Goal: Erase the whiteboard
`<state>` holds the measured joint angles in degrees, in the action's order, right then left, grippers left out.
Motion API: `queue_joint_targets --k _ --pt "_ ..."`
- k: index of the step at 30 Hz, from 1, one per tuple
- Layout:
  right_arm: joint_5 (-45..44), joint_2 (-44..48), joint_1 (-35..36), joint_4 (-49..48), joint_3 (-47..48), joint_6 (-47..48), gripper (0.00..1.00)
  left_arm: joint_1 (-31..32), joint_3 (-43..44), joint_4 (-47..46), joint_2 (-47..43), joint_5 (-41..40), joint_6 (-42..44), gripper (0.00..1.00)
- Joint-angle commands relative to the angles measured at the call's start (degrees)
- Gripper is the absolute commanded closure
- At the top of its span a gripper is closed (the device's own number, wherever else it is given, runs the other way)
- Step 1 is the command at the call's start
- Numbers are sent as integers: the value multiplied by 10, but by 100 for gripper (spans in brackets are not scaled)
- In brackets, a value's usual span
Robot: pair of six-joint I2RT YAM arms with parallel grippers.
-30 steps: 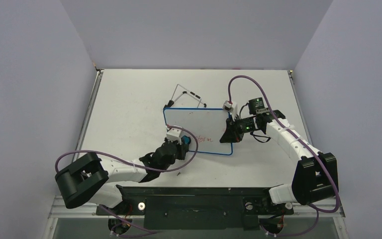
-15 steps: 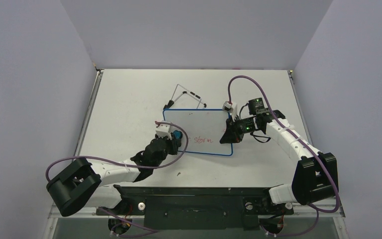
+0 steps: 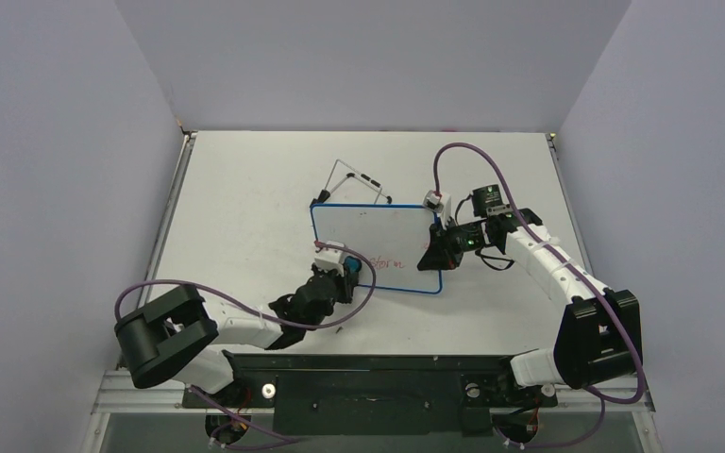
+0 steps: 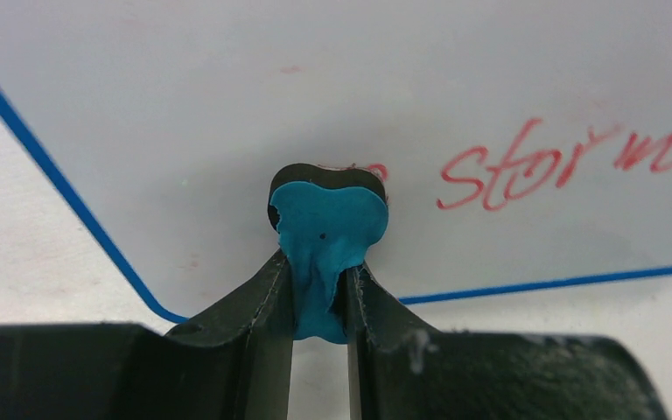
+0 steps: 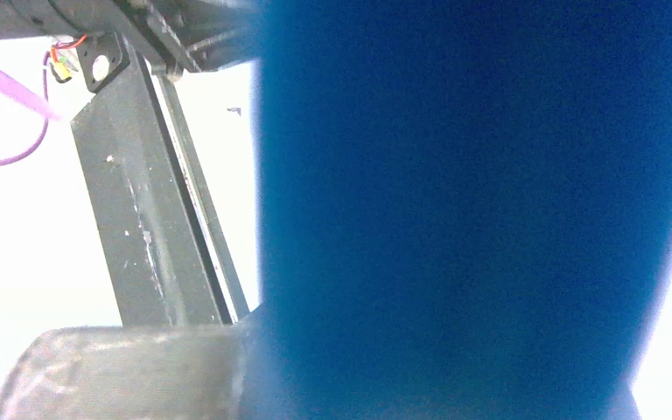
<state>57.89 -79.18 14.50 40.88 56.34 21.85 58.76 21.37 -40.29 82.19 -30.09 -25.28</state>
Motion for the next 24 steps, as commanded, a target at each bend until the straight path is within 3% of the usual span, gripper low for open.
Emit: queue_joint_targets --k 1,4,8,16,20,24 --pt "-1 16 10 27 -1 17 100 -59 -7 -77 -28 -42 -14 100" --pt "-1 17 10 27 0 17 100 -104 -41 -108 -48 -45 -16 100" --pt "-1 15 10 27 -1 18 100 -119 -57 -145 -38 -36 -13 100" --pt "-4 14 10 27 -1 18 100 -26 -43 -266 42 -53 13 100" --pt "-3 12 11 27 -1 18 100 11 -8 -230 31 -58 42 100" --pt "-2 12 11 28 0 18 100 -4 11 -148 -6 -51 49 100"
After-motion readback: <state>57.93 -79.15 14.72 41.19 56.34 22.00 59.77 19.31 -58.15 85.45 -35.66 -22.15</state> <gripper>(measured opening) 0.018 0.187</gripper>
